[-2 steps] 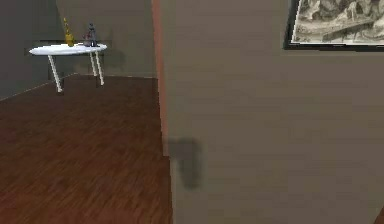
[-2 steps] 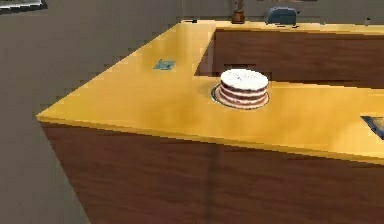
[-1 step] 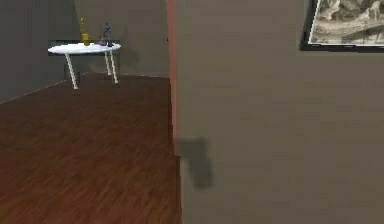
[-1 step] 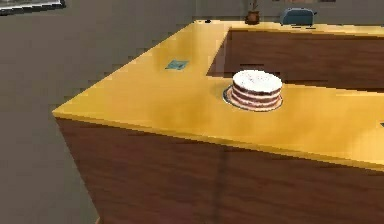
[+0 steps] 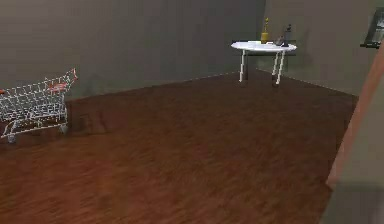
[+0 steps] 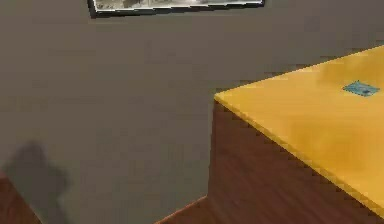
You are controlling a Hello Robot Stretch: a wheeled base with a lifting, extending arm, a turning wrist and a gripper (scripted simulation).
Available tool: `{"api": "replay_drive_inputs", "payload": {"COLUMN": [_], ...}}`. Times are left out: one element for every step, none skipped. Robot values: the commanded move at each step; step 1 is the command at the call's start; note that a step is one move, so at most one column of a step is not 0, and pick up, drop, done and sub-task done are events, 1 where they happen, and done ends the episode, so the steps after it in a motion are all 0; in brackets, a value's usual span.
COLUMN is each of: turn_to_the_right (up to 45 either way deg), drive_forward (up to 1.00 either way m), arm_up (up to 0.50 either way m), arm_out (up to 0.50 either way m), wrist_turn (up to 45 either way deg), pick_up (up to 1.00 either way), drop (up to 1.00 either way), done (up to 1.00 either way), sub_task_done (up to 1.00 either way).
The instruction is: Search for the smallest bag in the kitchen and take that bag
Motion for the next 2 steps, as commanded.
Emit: {"api": "replay_drive_inputs", "payload": {"turn_to_the_right": [-45.0, -45.0], "drive_forward": [0.00, 0.00], "arm_up": [0.00, 0.00], "arm_out": [0.00, 0.00], "wrist_turn": [0.0, 0.0], "pick_up": [0.00, 0.00], "drop": [0.00, 0.00], "done": [0.00, 0.00], "sub_task_done": [0.00, 0.00]}}
